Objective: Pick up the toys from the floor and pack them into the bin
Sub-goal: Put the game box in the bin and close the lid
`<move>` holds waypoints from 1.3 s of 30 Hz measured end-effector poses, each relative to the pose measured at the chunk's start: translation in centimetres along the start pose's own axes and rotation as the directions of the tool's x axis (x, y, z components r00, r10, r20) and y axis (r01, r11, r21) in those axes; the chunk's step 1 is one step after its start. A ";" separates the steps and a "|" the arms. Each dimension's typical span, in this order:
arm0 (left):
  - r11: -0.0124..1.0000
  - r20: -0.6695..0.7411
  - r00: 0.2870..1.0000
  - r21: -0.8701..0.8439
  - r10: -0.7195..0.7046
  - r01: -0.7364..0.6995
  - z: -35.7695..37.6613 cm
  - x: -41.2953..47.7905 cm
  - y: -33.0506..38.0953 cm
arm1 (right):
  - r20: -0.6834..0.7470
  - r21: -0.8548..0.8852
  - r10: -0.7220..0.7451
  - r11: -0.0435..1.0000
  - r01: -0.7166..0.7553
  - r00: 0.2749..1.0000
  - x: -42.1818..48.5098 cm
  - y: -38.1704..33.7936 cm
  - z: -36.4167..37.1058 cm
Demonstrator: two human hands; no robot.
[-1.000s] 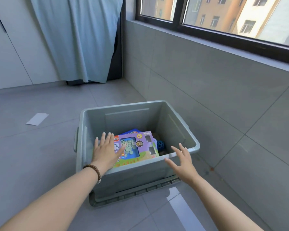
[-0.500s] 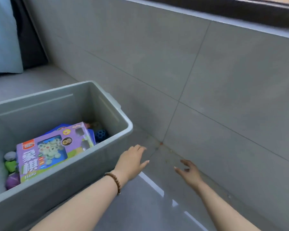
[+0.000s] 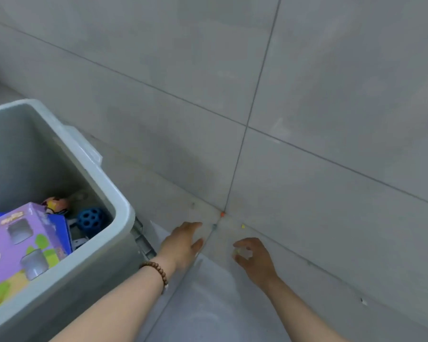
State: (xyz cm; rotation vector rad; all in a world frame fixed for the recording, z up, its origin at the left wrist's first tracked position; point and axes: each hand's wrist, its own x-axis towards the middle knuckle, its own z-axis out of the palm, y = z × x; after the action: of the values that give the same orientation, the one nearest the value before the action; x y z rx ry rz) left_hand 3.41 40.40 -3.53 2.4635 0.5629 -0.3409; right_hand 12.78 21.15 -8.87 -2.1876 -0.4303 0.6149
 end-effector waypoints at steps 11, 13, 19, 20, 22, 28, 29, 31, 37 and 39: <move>0.989 -0.031 0.994 -0.103 0.104 -0.107 3.3 8.2 0.3 | -0.035 0.330 0.176 0.931 -0.155 0.984 4.0 -0.3 -0.2; 0.990 -0.064 0.991 -0.078 0.116 -0.120 3.8 8.6 0.3 | 0.028 0.582 0.261 0.781 -0.227 0.965 4.0 -1.3 -0.4; 0.844 -0.226 0.970 -0.534 -0.092 -0.044 4.4 9.1 -1.0 | 0.045 0.734 0.384 0.613 -0.291 0.922 4.4 -2.2 0.6; 0.729 -0.237 0.951 -0.684 -0.199 -0.018 4.1 9.4 -1.2 | -0.013 0.710 0.410 0.646 -0.280 0.912 4.6 -2.1 0.7; 0.513 -0.196 0.913 -0.858 -0.357 0.016 3.3 9.9 -1.7 | -0.144 0.670 0.435 0.704 -0.236 0.889 5.1 -1.8 0.9; 0.315 -0.108 0.862 -0.947 -0.495 0.062 2.3 10.5 -3.1 | -0.296 0.657 0.478 0.731 -0.187 0.827 5.8 -1.9 1.7; 0.344 -0.119 0.854 -0.936 -0.506 0.073 2.5 10.6 -3.3 | -0.306 0.649 0.487 0.736 -0.196 0.818 6.0 -1.9 2.0; 0.408 -0.147 0.846 -0.909 -0.512 0.089 2.6 11.0 -3.4 | -0.326 0.627 0.500 0.750 -0.212 0.803 6.2 -1.6 2.5; 0.610 -0.264 0.817 -0.782 -0.513 0.130 2.8 12.0 -3.5 | -0.379 0.477 0.474 0.836 -0.271 0.795 6.2 -1.6 2.7; 0.647 -0.276 0.821 -0.749 -0.499 0.142 2.7 12.2 -3.4 | -0.389 0.405 0.450 0.867 -0.290 0.804 6.2 -1.6 2.7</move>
State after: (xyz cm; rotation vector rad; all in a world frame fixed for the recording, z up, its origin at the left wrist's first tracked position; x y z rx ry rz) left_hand 12.20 45.17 -11.71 1.6490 1.1247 0.3177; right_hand 16.21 26.79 -10.90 -2.0103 0.3611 0.3006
